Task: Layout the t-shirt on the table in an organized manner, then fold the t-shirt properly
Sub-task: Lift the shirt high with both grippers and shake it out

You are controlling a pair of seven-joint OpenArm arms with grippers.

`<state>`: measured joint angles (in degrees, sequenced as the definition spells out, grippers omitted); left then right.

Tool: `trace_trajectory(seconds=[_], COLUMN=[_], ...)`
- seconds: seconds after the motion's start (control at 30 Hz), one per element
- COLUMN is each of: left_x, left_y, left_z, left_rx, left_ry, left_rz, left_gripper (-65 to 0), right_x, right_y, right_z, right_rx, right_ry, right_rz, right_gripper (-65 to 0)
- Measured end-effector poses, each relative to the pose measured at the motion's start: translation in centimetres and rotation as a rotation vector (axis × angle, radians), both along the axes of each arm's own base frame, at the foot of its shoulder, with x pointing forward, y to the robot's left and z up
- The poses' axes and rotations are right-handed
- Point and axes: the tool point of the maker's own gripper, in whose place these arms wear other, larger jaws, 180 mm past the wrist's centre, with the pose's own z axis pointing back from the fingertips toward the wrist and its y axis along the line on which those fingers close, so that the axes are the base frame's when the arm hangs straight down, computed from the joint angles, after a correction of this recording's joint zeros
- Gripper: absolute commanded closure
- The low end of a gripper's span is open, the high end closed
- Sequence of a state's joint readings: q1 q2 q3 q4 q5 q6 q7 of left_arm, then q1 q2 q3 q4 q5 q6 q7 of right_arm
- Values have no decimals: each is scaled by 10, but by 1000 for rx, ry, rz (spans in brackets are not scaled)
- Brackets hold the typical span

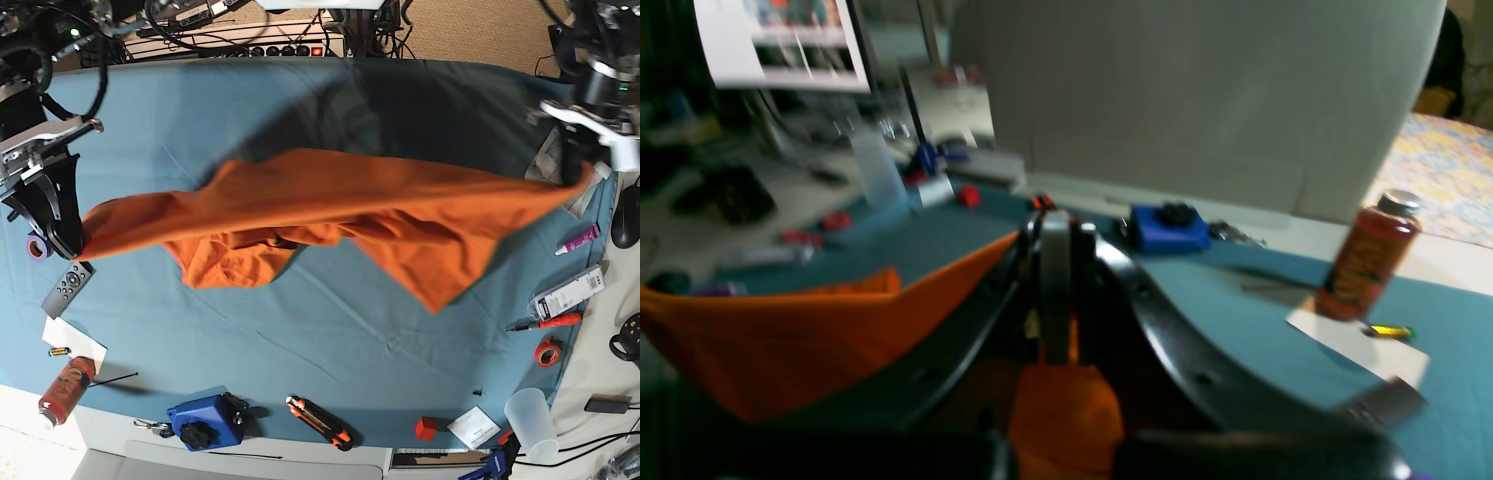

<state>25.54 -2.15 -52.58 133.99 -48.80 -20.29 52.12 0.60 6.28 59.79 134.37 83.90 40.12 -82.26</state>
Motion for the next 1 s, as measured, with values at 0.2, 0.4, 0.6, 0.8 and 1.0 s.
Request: trace_trajectory(seconds=[0.2, 0.4, 0.6, 0.8, 1.0], left_x=[12, 30, 37, 27, 16], left_y=[31, 45, 49, 74, 89], left_z=[54, 98, 123, 158, 167], left_rx=[26, 91, 129, 183, 223], left_ry=[-225, -368, -445, -567, -572], left_rz=[82, 88, 82, 170, 214], left_gripper=[0, 0, 0, 0, 0], right_x=[12, 18, 18, 21, 38], right_y=[-3, -4, -4, -16, 14], right_z=[34, 75, 92, 125, 129], right_rx=[6, 11, 12, 13, -35], right_ry=[-141, -305, -371, -494, -476], right_rz=[-21, -29, -29, -111, -15], right_gripper=[0, 0, 0, 0, 0])
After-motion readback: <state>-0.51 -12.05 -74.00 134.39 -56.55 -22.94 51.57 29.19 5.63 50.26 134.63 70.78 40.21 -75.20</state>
